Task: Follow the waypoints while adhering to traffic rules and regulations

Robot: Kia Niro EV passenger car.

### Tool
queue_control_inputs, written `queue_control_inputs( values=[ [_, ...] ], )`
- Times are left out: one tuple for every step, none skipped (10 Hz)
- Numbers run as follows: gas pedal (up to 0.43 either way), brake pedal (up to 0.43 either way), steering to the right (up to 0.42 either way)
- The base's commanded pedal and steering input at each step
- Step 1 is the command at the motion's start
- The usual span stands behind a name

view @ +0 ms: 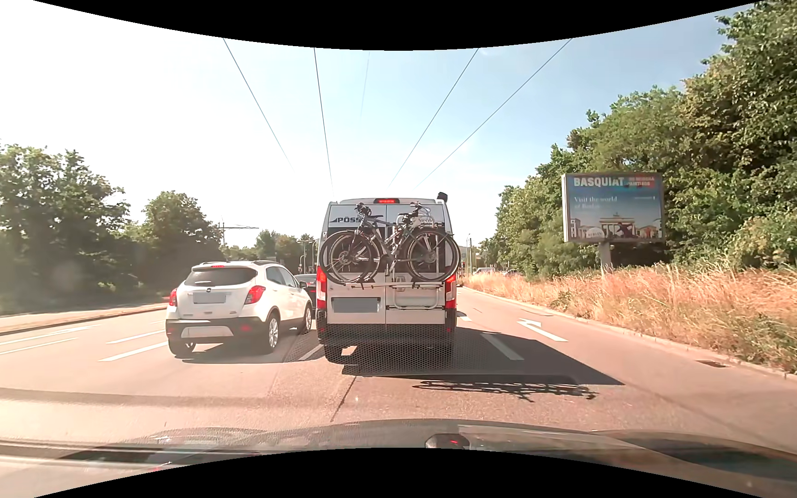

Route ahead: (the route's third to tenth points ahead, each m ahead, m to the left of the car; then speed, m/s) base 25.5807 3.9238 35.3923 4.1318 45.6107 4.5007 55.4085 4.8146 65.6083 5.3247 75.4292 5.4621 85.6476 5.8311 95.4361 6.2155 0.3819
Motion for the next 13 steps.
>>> queue_control_inputs(
  values=[
    [0.0, 0.189, 0.0],
    [0.0, 0.189, 0.001],
    [0.0, 0.189, 0.001],
    [0.0, 0.195, 0.0],
    [0.0, 0.189, 0.0],
    [0.0, 0.195, 0.0],
    [0.0, 0.195, 0.0],
    [0.0, 0.195, 0.0],
    [0.0, 0.195, 0.0],
    [0.0, 0.201, 0.0],
    [0.0, 0.207, 0.0],
    [0.0, 0.201, 0.0],
    [0.0, 0.207, 0.0]
  ],
)
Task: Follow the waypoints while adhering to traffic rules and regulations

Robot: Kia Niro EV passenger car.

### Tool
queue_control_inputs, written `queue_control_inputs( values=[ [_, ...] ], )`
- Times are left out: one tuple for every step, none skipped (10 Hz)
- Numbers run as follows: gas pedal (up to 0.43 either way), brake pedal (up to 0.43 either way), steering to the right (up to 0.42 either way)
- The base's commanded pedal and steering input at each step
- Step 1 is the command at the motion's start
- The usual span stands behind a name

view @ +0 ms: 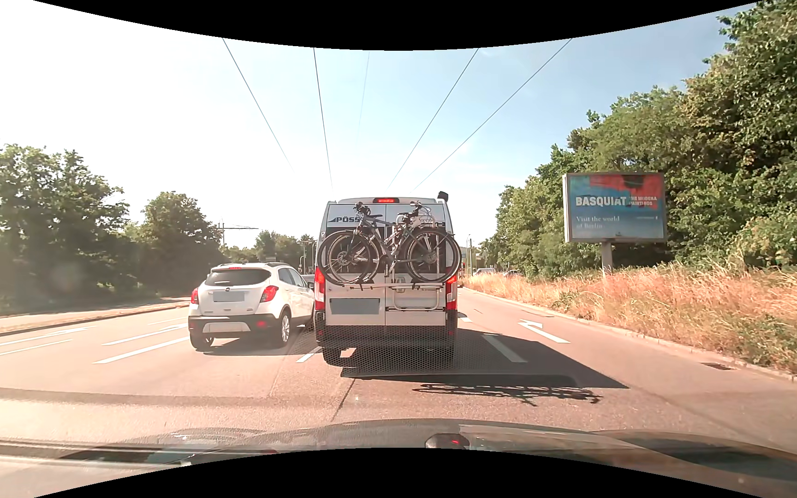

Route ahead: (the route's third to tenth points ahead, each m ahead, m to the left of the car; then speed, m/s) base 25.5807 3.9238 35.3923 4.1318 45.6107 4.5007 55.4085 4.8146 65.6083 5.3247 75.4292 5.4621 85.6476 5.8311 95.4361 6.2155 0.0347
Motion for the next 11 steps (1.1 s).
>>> queue_control_inputs(
  values=[
    [0.0, 0.207, 0.0],
    [0.0, 0.207, 0.0],
    [0.0, 0.207, 0.0],
    [0.0, 0.207, 0.0],
    [0.0, 0.207, 0.0],
    [0.0, 0.207, 0.0],
    [0.0, 0.207, 0.0],
    [0.0, 0.213, 0.0],
    [0.0, 0.207, 0.0],
    [0.0, 0.207, -0.001],
    [0.0, 0.207, -0.001]
  ],
)
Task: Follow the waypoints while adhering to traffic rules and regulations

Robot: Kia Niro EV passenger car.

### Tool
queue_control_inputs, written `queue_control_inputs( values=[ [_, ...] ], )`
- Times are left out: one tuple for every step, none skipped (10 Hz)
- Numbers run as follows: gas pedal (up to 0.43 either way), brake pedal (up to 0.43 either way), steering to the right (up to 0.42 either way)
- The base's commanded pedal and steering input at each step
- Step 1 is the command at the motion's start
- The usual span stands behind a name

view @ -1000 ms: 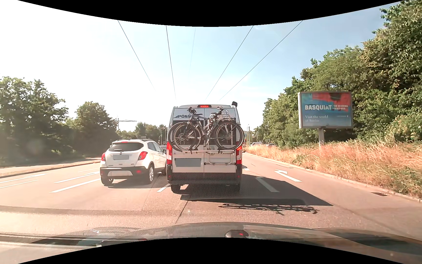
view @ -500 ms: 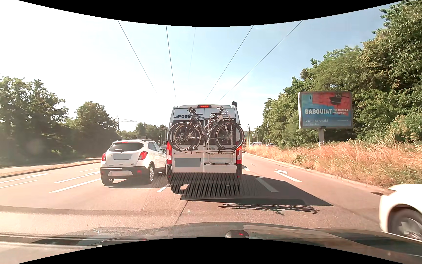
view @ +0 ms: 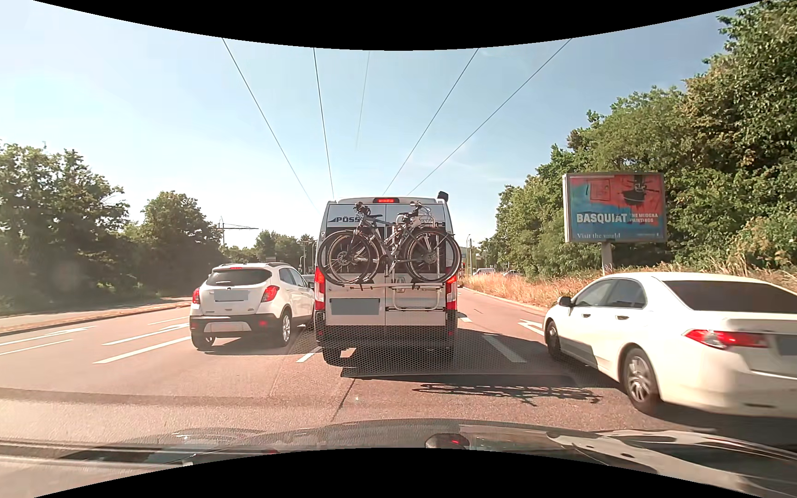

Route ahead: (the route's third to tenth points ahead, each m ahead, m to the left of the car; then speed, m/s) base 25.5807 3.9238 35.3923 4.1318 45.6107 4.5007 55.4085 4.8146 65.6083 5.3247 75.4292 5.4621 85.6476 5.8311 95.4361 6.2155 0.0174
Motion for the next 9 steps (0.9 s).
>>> queue_control_inputs(
  values=[
    [0.0, 0.207, -0.001],
    [0.0, 0.207, -0.001],
    [0.0, 0.207, -0.001],
    [0.0, 0.207, -0.001],
    [0.0, 0.207, -0.001],
    [0.0, 0.207, -0.001],
    [0.0, 0.207, -0.001],
    [0.0, 0.207, -0.001],
    [0.0, 0.207, -0.001]
  ],
)
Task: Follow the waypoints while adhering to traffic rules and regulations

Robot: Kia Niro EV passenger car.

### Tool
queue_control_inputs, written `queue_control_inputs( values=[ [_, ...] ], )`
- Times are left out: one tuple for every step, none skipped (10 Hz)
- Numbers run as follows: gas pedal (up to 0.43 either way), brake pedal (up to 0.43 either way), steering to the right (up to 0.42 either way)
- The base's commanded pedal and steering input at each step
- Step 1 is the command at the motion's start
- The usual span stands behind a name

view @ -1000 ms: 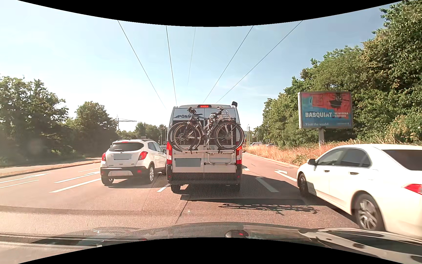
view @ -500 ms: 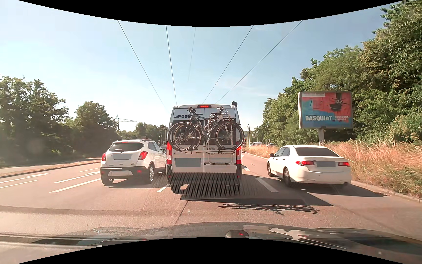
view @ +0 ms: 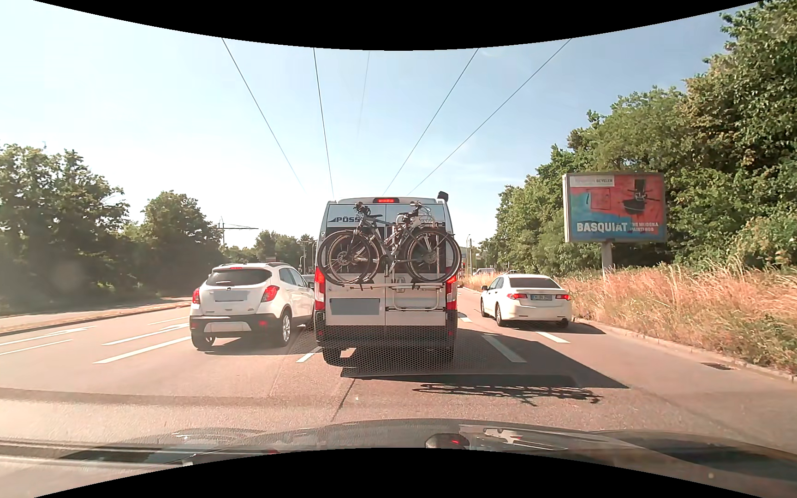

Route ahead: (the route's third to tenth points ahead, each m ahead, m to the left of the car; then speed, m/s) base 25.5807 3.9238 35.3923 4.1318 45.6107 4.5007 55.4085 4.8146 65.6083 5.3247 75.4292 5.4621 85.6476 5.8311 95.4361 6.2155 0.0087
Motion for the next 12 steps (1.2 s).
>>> queue_control_inputs(
  values=[
    [0.0, 0.207, -0.001],
    [0.0, 0.207, -0.001],
    [0.0, 0.207, -0.001],
    [0.0, 0.207, -0.001],
    [0.0, 0.207, -0.001],
    [0.0, 0.207, -0.001],
    [0.0, 0.207, -0.001],
    [0.0, 0.207, -0.001],
    [0.0, 0.207, -0.001],
    [0.0, 0.207, -0.001],
    [0.0, 0.207, -0.001],
    [0.0, 0.207, -0.001]
  ],
)
